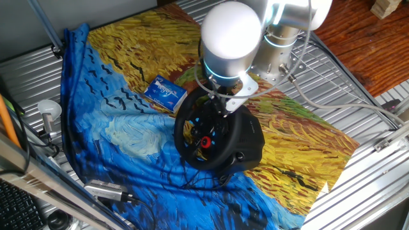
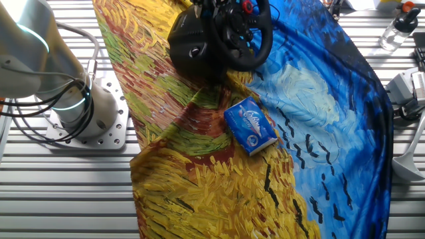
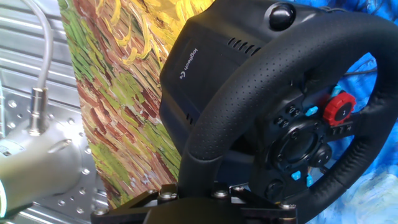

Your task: Rotate the steering wheel 90 degrees counterclockwise

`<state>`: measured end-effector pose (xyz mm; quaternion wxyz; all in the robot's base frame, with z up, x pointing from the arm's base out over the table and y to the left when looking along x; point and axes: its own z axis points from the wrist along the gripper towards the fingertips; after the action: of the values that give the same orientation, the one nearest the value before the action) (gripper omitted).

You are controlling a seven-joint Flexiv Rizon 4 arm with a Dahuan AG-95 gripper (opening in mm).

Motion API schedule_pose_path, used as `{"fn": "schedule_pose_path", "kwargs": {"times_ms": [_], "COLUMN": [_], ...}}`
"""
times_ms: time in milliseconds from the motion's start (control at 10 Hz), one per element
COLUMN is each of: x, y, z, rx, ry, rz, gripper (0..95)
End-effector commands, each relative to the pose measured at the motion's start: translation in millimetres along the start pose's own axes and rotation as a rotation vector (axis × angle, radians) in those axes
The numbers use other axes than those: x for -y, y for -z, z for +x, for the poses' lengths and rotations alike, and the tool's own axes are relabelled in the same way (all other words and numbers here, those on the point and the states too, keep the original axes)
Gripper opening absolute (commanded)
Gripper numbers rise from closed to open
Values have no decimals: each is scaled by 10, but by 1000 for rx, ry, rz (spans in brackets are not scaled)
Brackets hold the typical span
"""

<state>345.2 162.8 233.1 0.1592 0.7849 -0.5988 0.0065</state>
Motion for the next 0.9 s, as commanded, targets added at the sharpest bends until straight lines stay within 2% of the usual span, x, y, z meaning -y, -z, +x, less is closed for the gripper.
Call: {"fn": "schedule_pose_path", "kwargs": {"times_ms": [100, 400, 700, 900], "x": [5, 21, 16, 2], "y": [-130, -159, -168, -167], "z": [1, 12, 27, 40], "rx": [-12, -18, -16, -3], "ry": [9, 30, 28, 32], "rz": [24, 47, 41, 44], "gripper": [0, 0, 0, 0]}}
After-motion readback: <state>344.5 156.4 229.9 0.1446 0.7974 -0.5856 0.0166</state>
